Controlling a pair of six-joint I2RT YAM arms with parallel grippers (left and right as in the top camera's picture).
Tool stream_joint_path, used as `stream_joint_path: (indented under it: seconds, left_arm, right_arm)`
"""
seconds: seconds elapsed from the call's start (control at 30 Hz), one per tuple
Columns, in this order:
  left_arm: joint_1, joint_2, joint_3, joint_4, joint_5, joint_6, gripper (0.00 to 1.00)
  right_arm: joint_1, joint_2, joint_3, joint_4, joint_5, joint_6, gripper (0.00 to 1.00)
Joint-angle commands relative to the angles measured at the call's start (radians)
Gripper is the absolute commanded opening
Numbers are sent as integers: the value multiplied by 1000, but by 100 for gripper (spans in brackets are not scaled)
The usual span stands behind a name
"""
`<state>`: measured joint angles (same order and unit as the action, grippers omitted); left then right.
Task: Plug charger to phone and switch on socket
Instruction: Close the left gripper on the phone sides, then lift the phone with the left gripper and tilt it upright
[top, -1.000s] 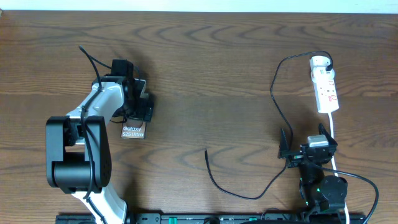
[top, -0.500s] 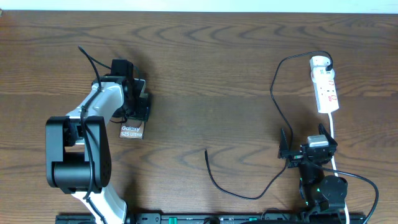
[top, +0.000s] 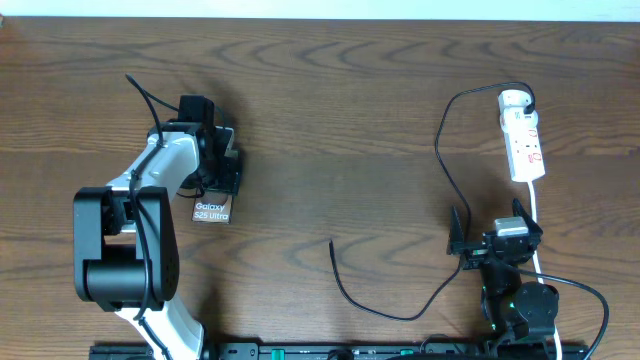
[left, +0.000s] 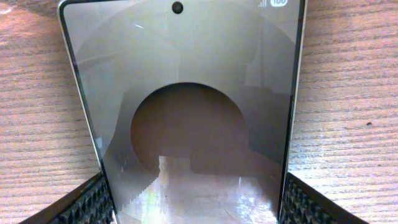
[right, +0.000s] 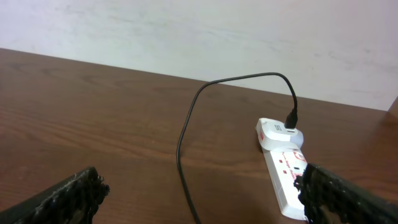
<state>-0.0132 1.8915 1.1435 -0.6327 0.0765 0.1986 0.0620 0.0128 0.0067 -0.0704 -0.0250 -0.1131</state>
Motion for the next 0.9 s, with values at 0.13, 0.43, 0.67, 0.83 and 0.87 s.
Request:
stream_joint_path:
  seconds: [0.13,0.43,0.67,0.83,0.87]
  left_arm:
    - [0,16,-27,-16,29,-9,7]
    - [0,16,-27,-16,48,-9,7]
    - [0,14,-22,-17,67,-13,7]
    - [0,3,5,-43,70,-20,7]
    - [0,-2,14,-51,71,-21,7]
  right_arm:
    - [-4,-3,-1,-5,8,10,99]
    - [-4,-3,-1,-5,8,11,99]
    - [-4,-3,-1,-5,8,11,99]
    - [-4,-3,-1,-5,8,11,99]
    - [-4,-3,-1,-5,8,11,99]
